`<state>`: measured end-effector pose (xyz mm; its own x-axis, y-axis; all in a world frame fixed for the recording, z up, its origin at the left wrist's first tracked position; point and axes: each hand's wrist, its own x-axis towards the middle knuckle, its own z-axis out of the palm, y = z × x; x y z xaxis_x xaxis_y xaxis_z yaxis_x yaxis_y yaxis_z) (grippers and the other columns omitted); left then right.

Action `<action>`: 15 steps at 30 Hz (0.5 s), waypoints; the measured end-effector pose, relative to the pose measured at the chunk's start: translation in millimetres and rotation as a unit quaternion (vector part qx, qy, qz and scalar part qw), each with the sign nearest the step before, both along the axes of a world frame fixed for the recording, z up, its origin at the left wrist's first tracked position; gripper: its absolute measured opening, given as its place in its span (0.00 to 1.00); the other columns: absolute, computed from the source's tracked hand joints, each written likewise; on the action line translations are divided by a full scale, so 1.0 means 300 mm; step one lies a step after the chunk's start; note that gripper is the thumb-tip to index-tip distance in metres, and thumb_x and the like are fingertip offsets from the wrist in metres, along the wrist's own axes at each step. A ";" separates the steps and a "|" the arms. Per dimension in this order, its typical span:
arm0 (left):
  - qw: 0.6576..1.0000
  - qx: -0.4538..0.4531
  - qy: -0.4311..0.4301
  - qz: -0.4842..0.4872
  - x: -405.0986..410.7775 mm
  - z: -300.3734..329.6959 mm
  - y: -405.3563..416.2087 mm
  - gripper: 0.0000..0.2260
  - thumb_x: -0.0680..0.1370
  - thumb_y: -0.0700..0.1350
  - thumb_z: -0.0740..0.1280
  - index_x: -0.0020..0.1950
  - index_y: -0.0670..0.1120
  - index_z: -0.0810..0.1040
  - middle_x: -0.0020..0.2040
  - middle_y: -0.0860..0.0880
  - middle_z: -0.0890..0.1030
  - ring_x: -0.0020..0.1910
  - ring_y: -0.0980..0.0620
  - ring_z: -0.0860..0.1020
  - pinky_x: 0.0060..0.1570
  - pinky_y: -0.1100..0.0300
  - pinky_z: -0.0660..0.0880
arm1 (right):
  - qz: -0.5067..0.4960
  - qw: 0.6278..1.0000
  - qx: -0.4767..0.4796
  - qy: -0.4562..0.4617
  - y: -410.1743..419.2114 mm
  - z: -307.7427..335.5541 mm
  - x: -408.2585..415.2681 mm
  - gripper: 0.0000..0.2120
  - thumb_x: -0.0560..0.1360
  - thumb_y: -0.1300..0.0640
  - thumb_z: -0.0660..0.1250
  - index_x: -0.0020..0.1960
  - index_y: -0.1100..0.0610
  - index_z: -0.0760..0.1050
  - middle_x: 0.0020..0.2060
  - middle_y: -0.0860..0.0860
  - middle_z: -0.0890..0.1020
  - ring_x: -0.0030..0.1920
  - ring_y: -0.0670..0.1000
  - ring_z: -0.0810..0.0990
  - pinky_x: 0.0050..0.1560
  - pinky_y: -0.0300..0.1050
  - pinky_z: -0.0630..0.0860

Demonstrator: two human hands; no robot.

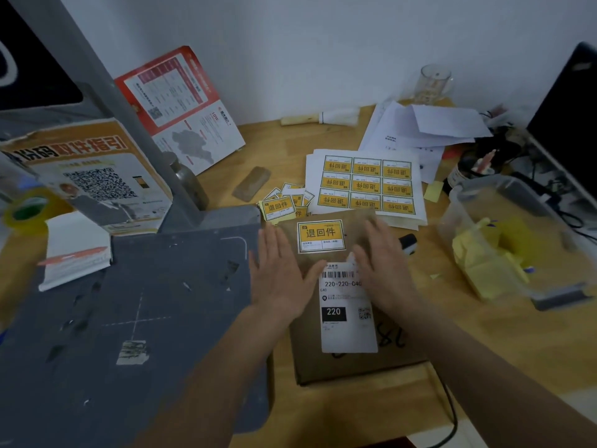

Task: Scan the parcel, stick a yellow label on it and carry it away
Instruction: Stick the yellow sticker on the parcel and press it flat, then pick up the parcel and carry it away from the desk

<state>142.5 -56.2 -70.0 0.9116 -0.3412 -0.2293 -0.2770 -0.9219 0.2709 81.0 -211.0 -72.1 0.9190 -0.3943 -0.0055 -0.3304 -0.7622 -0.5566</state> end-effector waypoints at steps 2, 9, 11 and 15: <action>0.987 -0.150 0.029 0.055 -0.040 -0.018 0.030 0.40 0.75 0.66 0.57 0.78 0.48 0.43 0.79 0.54 0.45 0.78 0.53 0.44 0.74 0.51 0.45 | -0.086 0.990 0.108 -0.036 -0.037 0.021 -0.034 0.18 0.79 0.53 0.58 0.66 0.58 0.66 0.62 0.54 0.73 0.61 0.52 0.71 0.59 0.46 0.70; 0.831 -0.399 0.291 0.257 -0.095 -0.090 0.064 0.38 0.69 0.77 0.48 0.70 0.57 0.70 0.68 0.52 0.75 0.68 0.50 0.72 0.70 0.46 0.66 | -0.241 0.892 0.380 0.045 -0.101 -0.025 -0.129 0.22 0.78 0.42 0.54 0.54 0.57 0.79 0.51 0.54 0.81 0.53 0.55 0.78 0.51 0.49 0.72; 0.802 -0.424 0.319 0.273 -0.109 -0.078 0.066 0.39 0.67 0.78 0.48 0.67 0.57 0.74 0.66 0.50 0.78 0.66 0.49 0.74 0.68 0.45 0.68 | -0.255 0.867 0.423 0.070 -0.085 -0.022 -0.130 0.30 0.74 0.34 0.51 0.63 0.54 0.74 0.58 0.55 0.79 0.57 0.56 0.77 0.61 0.55 0.71; 0.768 -0.449 0.364 0.275 -0.068 0.070 0.047 0.32 0.72 0.74 0.50 0.52 0.55 0.84 0.51 0.46 0.86 0.52 0.46 0.83 0.59 0.47 0.75 | -0.219 0.820 0.526 0.052 -0.045 0.027 -0.160 0.27 0.74 0.33 0.55 0.66 0.47 0.70 0.58 0.52 0.79 0.56 0.53 0.79 0.60 0.54 0.75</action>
<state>122.0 -42.2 -49.0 0.7166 -0.2683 -0.6438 0.6138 -0.1957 0.7648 33.0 -224.7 -64.1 0.6642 -0.4127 -0.6233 -0.5307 0.3269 -0.7820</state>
